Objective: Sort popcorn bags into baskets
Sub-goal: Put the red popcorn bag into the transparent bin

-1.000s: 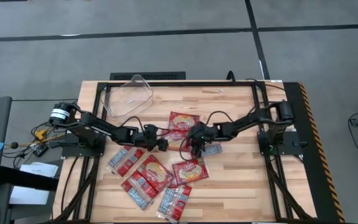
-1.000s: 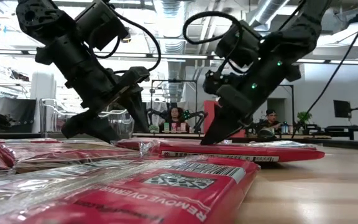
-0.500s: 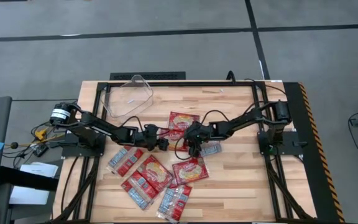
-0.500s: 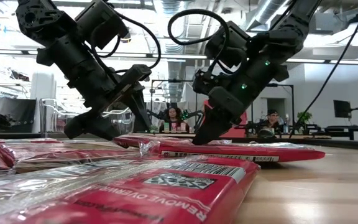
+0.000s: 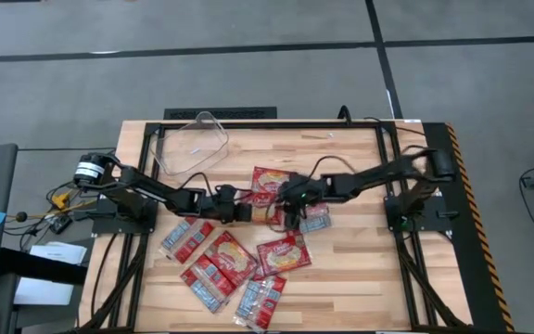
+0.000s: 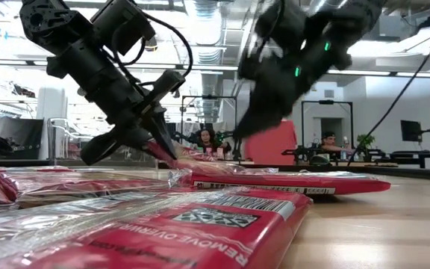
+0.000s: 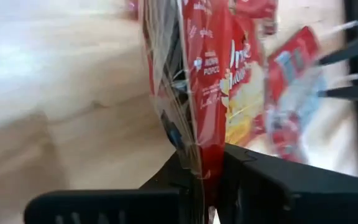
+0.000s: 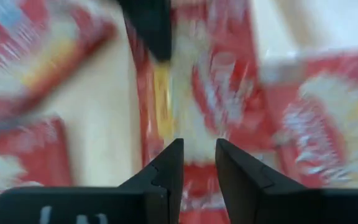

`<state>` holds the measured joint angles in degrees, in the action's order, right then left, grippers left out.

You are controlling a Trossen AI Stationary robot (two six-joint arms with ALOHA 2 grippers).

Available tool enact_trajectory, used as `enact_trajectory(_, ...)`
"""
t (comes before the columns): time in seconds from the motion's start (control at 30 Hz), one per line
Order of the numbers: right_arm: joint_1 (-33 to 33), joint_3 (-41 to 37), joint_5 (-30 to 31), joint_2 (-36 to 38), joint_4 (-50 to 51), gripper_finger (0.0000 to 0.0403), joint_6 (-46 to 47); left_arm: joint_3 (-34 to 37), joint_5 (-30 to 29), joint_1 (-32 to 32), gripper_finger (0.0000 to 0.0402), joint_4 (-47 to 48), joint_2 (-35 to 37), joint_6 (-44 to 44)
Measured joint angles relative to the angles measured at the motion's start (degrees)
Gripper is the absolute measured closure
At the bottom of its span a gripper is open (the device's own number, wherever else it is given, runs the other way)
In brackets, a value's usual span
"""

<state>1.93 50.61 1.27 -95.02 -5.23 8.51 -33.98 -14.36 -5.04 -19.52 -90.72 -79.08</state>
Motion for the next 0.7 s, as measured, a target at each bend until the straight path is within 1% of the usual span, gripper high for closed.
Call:
enact_trajectory(0.07, 1.1, 0.0, 0.0, 5.2, 3.2, 0.0285, -0.7, -0.3, 0.5, -0.1, 0.0393, -1.6, 1.2, -0.8)
enact_trajectory(0.2, 3.7, 0.0, 0.7, 15.9, 7.7, 0.0286, -0.8, -2.4, 0.0, -0.2, 0.0394, -1.0, 5.9, 0.1)
enact_trajectory(0.33, 5.9, 0.0, 4.0, 26.1, 11.3, 0.0291, 0.3, -3.5, -4.5, 0.6, 0.0397, 1.1, 13.6, 2.4)
enact_trajectory(0.4, 6.6, 0.0, 6.4, 30.1, 11.8, 0.0293, 0.4, -3.7, -8.8, 1.6, 0.0397, 3.9, 18.9, 3.6)
enact_trajectory(0.47, 7.0, 0.0, 9.3, 33.6, 13.2, 0.0295, 0.4, -3.8, -14.6, 2.6, 0.0397, 7.5, 24.9, 5.1)
enact_trajectory(0.6, 7.2, 0.0, 14.2, 37.0, 14.7, 0.0296, 0.4, -3.9, -27.9, 4.5, 0.0397, 20.1, 36.9, 6.5)
enact_trajectory(0.67, 7.2, -0.1, 15.6, 37.4, 15.1, 0.0296, 0.2, -3.8, -32.8, 5.6, 0.0397, 28.1, 41.9, 4.5)
enact_trajectory(0.7, 7.2, -0.1, 15.7, 37.4, 15.4, 0.0296, 0.2, -3.8, -34.2, 6.2, 0.0397, 31.9, 44.0, 2.7)
